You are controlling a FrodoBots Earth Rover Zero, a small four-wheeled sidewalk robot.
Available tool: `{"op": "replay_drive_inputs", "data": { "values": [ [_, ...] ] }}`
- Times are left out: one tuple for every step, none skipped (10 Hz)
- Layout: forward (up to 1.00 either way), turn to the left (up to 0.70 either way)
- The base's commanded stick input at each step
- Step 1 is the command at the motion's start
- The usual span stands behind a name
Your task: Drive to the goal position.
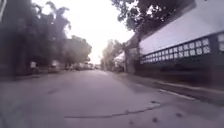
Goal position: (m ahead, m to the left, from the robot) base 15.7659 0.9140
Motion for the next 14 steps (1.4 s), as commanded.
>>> {"op": "replay_drive_inputs", "data": {
  "values": [
    [0.7,0.0],
    [0.7,0.0],
    [0.7,-0.2],
    [0.7,-0.35],
    [0.7,-0.35],
    [0.7,-0.35],
    [0.7,-0.26],
    [0.7,0.0],
    [0.7,0.0],
    [0.7,0.0],
    [0.7,0.0],
    [0.7,0.0],
    [0.7,0.0],
    [0.7,0.0]
  ]
}}
